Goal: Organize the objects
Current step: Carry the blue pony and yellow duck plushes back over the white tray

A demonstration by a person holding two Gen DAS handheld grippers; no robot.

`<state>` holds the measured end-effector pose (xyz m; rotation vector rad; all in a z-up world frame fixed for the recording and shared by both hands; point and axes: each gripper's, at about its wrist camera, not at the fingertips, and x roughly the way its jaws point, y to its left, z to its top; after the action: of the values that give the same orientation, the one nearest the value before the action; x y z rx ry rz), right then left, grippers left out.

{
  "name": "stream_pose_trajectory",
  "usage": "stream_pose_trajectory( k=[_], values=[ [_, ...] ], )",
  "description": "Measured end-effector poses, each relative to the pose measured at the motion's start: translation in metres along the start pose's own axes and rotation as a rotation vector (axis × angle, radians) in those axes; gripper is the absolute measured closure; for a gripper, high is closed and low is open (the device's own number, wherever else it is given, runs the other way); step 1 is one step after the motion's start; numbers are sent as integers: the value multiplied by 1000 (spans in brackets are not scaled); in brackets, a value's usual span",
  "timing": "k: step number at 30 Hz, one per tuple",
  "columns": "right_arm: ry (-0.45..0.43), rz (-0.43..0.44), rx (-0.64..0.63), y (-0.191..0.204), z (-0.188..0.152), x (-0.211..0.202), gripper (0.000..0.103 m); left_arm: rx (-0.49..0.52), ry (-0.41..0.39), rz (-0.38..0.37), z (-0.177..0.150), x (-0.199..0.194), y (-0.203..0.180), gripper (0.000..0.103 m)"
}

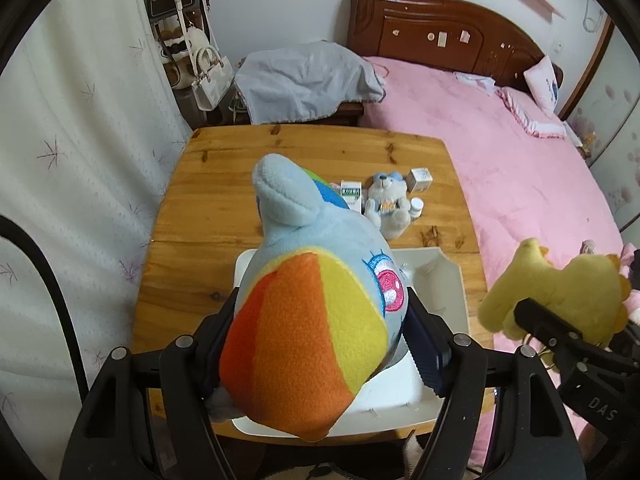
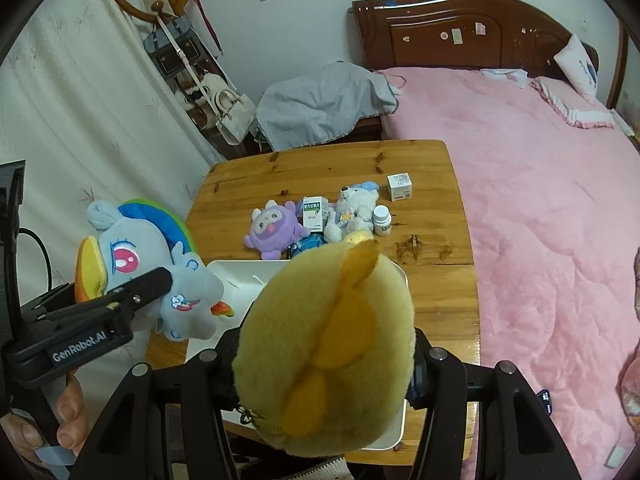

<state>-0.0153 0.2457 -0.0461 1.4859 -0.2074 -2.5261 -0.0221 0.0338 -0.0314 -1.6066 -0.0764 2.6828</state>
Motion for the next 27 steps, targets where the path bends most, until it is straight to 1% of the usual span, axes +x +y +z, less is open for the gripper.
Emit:
stream_pose_trajectory(
  k=[7,9,13,21,26,27],
  values=[
    [31,-13,0,-3,-1,6,45,31,39,19,-8,11,-6,25],
    [46,-16,-2,-3,-2,9,43,36,58,16,-9,15,-6,25],
    [56,-14,-11,-2,-3,11,43,32,95,4,-11,21,-7,25],
    [63,-17,-13,-1,-3,12,42,36,114,18,-10,24,-9,24],
    [65,-18,-9,-2,-2,13,38,55,91,32,-10,21,-13,12],
    [64,-18,-11,-2,-3,12,38,58,86,33,-10,21,-13,11]
  ],
)
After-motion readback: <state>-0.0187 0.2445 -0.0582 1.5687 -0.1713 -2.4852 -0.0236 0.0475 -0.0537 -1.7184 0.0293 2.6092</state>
